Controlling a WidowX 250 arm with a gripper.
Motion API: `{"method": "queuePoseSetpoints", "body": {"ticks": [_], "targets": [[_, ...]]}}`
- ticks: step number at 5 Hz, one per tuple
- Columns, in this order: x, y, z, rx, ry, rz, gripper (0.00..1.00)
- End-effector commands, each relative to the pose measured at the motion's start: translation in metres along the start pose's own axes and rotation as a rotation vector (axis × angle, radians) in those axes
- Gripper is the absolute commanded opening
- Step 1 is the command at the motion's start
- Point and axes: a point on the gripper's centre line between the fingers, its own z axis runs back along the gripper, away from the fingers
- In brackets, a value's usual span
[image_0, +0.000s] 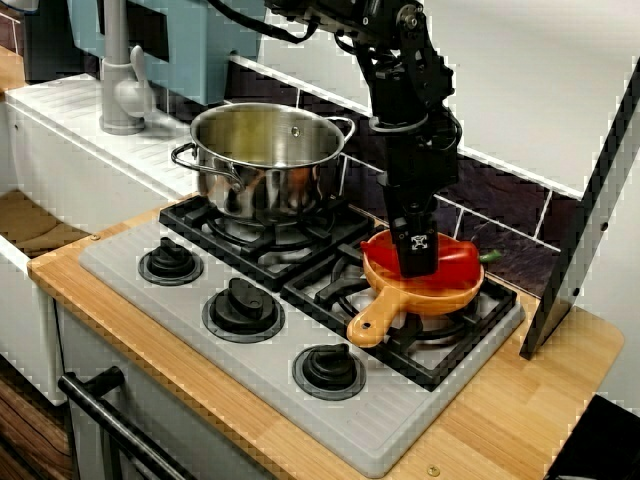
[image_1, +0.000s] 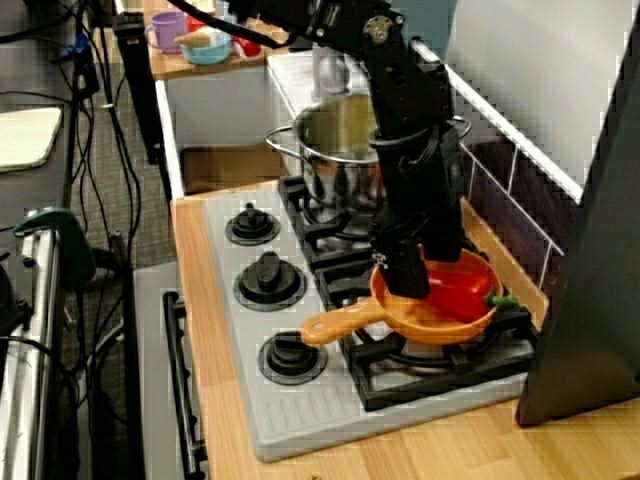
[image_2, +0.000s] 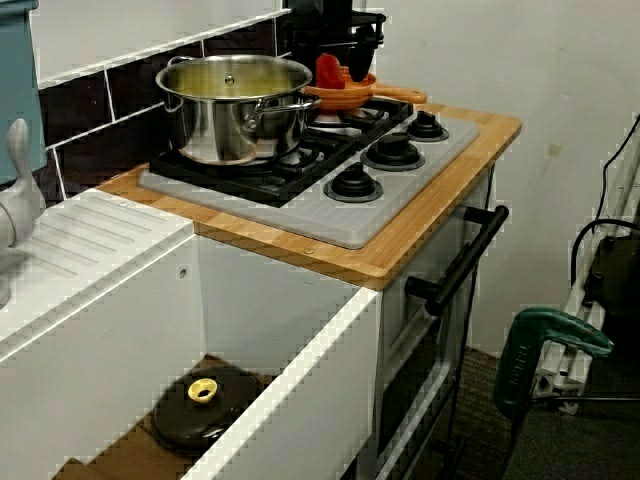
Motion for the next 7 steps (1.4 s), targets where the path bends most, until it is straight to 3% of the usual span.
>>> {"method": "queuePoseSetpoints", "body": {"ticks": [1,5,6,7], "targets": [[0.005,-0.008,0.019,0.041,-0.049,-0.001,1.00],[0.008,-0.006,0.008,0.063,-0.039,0.023,1.00],[0.007,-0.005,0.008,0.060,-0.038,0.041,0.00],[0.007,-0.005,0.009,0.067,-0.039,0.034,0.00]]}}
